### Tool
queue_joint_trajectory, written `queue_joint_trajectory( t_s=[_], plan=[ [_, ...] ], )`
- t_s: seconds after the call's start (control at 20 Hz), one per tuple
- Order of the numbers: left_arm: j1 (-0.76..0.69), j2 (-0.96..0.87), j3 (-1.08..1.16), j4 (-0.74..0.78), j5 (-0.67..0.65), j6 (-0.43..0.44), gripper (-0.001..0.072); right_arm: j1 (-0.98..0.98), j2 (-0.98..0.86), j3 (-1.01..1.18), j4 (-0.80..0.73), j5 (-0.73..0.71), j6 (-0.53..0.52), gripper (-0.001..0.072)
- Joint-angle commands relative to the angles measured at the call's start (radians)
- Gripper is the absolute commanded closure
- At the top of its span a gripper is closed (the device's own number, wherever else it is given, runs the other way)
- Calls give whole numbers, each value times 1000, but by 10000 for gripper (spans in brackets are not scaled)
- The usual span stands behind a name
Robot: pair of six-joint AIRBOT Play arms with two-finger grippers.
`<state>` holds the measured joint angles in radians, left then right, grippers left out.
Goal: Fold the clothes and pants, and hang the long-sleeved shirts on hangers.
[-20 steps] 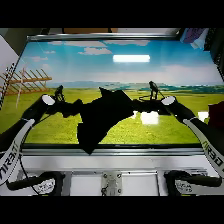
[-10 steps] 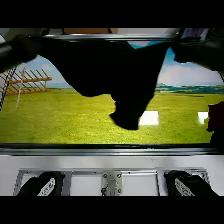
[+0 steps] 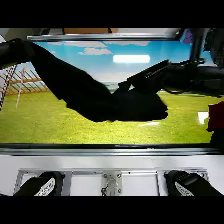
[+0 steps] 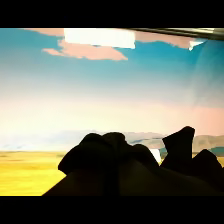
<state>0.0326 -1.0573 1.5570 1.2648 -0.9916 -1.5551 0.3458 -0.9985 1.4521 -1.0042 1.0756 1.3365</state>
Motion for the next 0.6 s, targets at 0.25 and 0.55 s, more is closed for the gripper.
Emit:
queue_joint_trajectory(
  t_s=[0.25,0.55],
  plan=[
    [39,-247,462,-97,158,53,685,-3,11,-3,-132,-171,4,54],
    [-378,-249,375,-386,-25,379,685,-238,139,-3,-145,-406,56,54]
  ],
)
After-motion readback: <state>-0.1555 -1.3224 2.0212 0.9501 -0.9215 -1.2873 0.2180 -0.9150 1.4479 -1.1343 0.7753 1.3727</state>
